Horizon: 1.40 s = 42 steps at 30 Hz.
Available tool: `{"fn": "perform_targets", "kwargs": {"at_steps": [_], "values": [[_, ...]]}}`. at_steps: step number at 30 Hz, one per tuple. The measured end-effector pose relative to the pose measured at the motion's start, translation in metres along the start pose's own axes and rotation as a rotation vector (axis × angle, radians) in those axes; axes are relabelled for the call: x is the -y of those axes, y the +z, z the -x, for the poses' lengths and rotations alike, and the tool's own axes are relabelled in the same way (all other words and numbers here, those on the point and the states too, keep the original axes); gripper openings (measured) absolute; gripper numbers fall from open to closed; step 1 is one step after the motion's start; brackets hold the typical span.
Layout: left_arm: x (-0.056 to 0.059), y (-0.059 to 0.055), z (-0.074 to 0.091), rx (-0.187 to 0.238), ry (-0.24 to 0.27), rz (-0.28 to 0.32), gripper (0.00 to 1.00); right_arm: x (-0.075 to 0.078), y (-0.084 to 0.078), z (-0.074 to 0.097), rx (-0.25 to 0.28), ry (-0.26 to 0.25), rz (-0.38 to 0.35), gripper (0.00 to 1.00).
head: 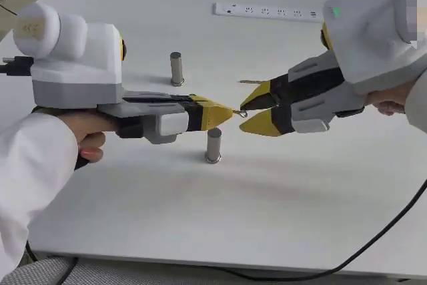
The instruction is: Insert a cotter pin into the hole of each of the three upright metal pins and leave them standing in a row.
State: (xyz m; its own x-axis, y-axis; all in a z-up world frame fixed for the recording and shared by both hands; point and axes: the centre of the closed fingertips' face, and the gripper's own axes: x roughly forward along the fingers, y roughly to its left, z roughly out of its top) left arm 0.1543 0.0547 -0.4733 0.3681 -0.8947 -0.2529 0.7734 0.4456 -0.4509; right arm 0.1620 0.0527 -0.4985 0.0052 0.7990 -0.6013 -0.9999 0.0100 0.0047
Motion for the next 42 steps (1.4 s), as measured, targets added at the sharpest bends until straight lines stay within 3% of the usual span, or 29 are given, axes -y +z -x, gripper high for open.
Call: {"fn": "perform_targets", "kwargs": {"at_steps": [5, 10, 12, 17, 21, 23, 26, 31, 33, 37, 42], "values": [[0.004, -0.005, 0.000, -0.041, -0.043, -0.148, 0.00, -0.008, 0.000, -0.003, 0.004, 0.034, -0.016, 0.08], [0.008, -0.009, 0.001, -0.059, -0.057, -0.174, 0.00, -0.016, -0.003, -0.004, 0.002, 0.067, -0.046, 0.06], [0.010, -0.011, 0.001, -0.073, -0.070, -0.221, 0.00, -0.020, -0.003, -0.005, 0.004, 0.087, -0.053, 0.04], [0.008, -0.016, 0.003, -0.105, -0.075, -0.263, 0.00, -0.024, -0.003, -0.004, 0.016, 0.111, -0.084, 0.00], [0.006, -0.023, 0.003, -0.137, -0.081, -0.306, 0.00, -0.027, -0.003, -0.003, 0.013, 0.128, -0.065, 0.00], [0.007, -0.027, 0.003, -0.152, -0.096, -0.361, 0.00, -0.030, -0.004, -0.004, -0.004, 0.143, -0.041, 0.00], [0.009, -0.031, 0.003, -0.174, -0.105, -0.359, 0.01, -0.036, -0.008, -0.005, -0.027, 0.162, -0.037, 0.00], [0.012, -0.042, 0.001, -0.238, -0.129, -0.404, 0.01, -0.045, -0.014, -0.008, -0.052, 0.195, -0.050, 0.00], [0.012, -0.043, 0.001, -0.241, -0.134, -0.403, 0.01, -0.047, -0.015, -0.008, -0.052, 0.198, -0.055, 0.00], [0.014, -0.040, 0.001, -0.207, -0.144, -0.394, 0.02, -0.047, -0.014, -0.006, -0.033, 0.197, -0.077, 0.00], [0.006, -0.038, -0.001, -0.199, -0.107, -0.417, 0.25, -0.035, -0.017, -0.002, -0.019, 0.139, -0.075, 0.00]]}}
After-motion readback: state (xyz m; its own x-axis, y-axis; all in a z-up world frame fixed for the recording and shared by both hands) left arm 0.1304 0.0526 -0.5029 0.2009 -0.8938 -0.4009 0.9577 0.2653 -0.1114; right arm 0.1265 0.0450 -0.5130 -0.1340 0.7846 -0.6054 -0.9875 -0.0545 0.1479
